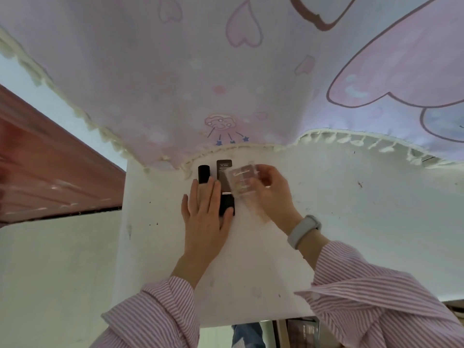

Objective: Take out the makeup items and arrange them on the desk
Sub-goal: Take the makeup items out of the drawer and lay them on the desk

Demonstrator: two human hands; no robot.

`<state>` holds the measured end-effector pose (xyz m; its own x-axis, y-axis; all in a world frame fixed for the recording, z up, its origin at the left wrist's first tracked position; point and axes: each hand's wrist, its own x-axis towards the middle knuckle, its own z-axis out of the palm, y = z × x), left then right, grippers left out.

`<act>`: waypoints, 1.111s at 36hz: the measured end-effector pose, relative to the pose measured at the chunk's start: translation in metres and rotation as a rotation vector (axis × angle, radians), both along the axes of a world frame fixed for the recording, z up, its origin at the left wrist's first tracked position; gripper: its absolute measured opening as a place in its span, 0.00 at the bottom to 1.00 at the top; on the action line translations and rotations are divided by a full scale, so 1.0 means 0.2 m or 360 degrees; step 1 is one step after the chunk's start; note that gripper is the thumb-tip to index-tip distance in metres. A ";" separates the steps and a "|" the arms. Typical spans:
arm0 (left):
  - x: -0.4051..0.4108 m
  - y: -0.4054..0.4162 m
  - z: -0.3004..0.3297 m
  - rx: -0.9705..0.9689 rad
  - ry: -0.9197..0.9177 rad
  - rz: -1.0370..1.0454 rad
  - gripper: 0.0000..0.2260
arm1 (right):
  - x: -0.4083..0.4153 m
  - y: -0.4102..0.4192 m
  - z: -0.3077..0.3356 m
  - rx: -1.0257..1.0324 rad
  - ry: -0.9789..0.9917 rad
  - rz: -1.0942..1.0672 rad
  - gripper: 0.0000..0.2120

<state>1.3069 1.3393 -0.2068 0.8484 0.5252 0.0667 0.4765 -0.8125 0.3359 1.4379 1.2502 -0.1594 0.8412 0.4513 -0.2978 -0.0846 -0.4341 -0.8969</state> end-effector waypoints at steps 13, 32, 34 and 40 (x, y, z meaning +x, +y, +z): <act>0.15 -0.13 -0.02 0.0323 0.0285 -0.0453 0.28 | 0.13 -0.23 -0.10 -0.0342 -0.0036 -0.0286 0.17; 0.30 0.12 -0.01 0.0468 0.0307 -0.0441 0.26 | 0.12 -0.16 -0.12 -0.0668 -0.0586 0.0405 0.22; 0.33 0.13 0.00 0.0452 0.0312 -0.0432 0.27 | 0.12 -0.18 -0.11 -0.0644 -0.0550 0.0449 0.23; 0.28 0.05 0.02 0.0465 0.0176 -0.0396 0.25 | 0.09 -0.31 -0.08 -0.0461 -0.0518 0.0343 0.20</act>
<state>1.3627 1.3483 -0.2036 0.9577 0.2750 0.0842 0.2733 -0.9614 0.0313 1.4556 1.1884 -0.1763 0.8080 0.5630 -0.1737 0.2996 -0.6465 -0.7017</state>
